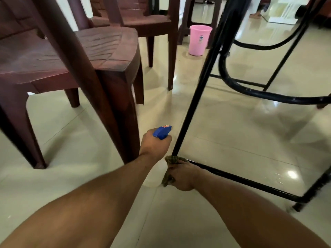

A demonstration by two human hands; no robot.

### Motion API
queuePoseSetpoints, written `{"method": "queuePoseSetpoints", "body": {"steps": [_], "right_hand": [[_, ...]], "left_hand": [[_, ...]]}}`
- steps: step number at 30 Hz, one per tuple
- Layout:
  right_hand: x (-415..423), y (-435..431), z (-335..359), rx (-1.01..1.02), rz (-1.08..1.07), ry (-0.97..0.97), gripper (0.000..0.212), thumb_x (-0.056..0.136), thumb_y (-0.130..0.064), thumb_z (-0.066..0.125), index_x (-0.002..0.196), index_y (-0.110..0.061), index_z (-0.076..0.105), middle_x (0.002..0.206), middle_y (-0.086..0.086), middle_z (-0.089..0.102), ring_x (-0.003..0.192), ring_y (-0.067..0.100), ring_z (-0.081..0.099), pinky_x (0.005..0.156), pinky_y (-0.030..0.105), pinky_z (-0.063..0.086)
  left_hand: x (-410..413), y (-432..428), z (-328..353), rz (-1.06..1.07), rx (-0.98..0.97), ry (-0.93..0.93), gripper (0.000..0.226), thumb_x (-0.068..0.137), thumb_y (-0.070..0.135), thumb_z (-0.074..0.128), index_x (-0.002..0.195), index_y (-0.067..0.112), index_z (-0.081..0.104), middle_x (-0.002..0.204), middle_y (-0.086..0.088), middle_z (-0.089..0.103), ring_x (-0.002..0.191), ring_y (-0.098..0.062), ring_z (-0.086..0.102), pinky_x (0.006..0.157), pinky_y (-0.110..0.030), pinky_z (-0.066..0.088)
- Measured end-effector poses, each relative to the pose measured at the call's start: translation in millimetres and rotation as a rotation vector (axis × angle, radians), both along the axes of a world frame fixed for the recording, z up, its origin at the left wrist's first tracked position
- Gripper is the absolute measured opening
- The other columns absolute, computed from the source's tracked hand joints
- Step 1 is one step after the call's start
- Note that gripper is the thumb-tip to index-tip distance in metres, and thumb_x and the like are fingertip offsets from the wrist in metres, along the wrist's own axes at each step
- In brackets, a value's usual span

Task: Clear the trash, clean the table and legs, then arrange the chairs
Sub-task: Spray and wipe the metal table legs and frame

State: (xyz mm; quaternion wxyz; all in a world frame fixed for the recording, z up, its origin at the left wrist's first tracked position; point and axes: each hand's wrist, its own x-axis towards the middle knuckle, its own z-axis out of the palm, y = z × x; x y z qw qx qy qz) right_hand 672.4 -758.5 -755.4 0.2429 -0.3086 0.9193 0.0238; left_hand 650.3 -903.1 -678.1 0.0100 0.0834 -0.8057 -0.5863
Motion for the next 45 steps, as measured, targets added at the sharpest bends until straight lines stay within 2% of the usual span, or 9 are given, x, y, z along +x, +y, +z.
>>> {"method": "queuePoseSetpoints", "body": {"steps": [5,9,14,22,26,33,37,41,45], "right_hand": [[26,63,72,-0.378,-0.555,-0.323,0.027,0.100,-0.026,0.049,0.124,-0.021,0.062,0.112,0.001,0.067,0.095,0.022,0.063,0.082,0.033,0.053],[74,153,95,-0.724,-1.086,-0.461,0.016,0.101,-0.023,0.055,0.103,-0.014,0.068,0.105,0.007,0.071,0.095,0.023,0.068,0.089,0.035,0.056],[159,258,95,-1.009,-1.655,-0.626,0.033,0.103,-0.034,0.049,0.121,-0.008,0.058,0.117,0.024,0.068,0.109,0.042,0.065,0.095,0.060,0.051],[243,346,72,-1.398,-2.189,-0.408,0.033,0.107,-0.034,0.040,0.116,-0.004,0.050,0.114,0.028,0.062,0.103,0.046,0.062,0.089,0.063,0.051],[220,348,61,-1.519,-2.158,-0.141,0.046,0.108,-0.023,0.033,0.085,0.008,0.060,0.083,0.029,0.068,0.079,0.040,0.066,0.083,0.052,0.053],[156,317,31,-1.357,-1.882,0.241,0.024,0.091,0.000,0.046,0.113,0.003,0.052,0.084,0.020,0.058,0.056,0.026,0.057,0.047,0.030,0.049],[145,324,-74,-1.140,-1.668,0.329,0.071,0.073,-0.013,0.050,0.143,-0.025,0.044,0.135,0.012,0.057,0.123,0.029,0.056,0.107,0.048,0.045],[151,317,-21,-1.136,-1.754,0.178,0.033,0.089,-0.004,0.046,0.119,-0.017,0.053,0.121,0.013,0.059,0.116,0.031,0.058,0.102,0.050,0.049],[148,316,-6,-1.075,-1.513,0.529,0.065,0.084,-0.012,0.043,0.148,-0.022,0.036,0.147,-0.002,0.044,0.136,0.011,0.041,0.111,0.030,0.037]], "left_hand": [[-7,58,19,-0.136,0.079,0.042,0.014,0.084,0.013,0.070,0.098,0.011,0.072,0.071,-0.013,0.064,0.065,-0.021,0.059,0.058,-0.038,0.055],[2,122,26,-0.302,0.096,0.008,0.011,0.089,0.006,0.069,0.100,0.006,0.070,0.072,-0.009,0.066,0.052,-0.013,0.055,0.050,-0.025,0.048],[34,203,14,-0.492,0.025,-0.071,0.013,0.083,0.012,0.068,0.082,-0.001,0.069,0.067,-0.007,0.068,0.048,-0.015,0.055,0.055,-0.030,0.050],[78,289,-28,-0.756,-0.089,-0.154,0.025,0.077,0.023,0.063,0.083,-0.001,0.061,0.065,-0.003,0.059,0.057,-0.017,0.048,0.056,-0.030,0.041],[85,320,-43,-0.809,-0.118,-0.166,0.022,0.080,0.022,0.065,0.087,0.001,0.067,0.066,-0.003,0.062,0.056,-0.016,0.052,0.055,-0.029,0.044],[88,356,-44,-0.770,-0.121,-0.111,0.021,0.079,0.021,0.064,0.068,0.006,0.055,0.058,0.000,0.051,0.055,-0.017,0.044,0.055,-0.032,0.040],[83,364,-37,-0.704,-0.139,-0.046,0.033,0.079,0.021,0.064,0.054,0.017,0.043,0.050,0.006,0.043,0.051,-0.016,0.039,0.053,-0.031,0.036],[84,364,-34,-0.703,-0.188,-0.012,0.038,0.081,0.025,0.065,0.051,0.018,0.043,0.050,0.001,0.047,0.050,-0.017,0.044,0.052,-0.032,0.039],[85,365,-27,-0.708,-0.199,0.066,0.038,0.081,0.023,0.065,0.052,0.018,0.042,0.049,0.005,0.044,0.050,-0.017,0.040,0.053,-0.031,0.037]]}}
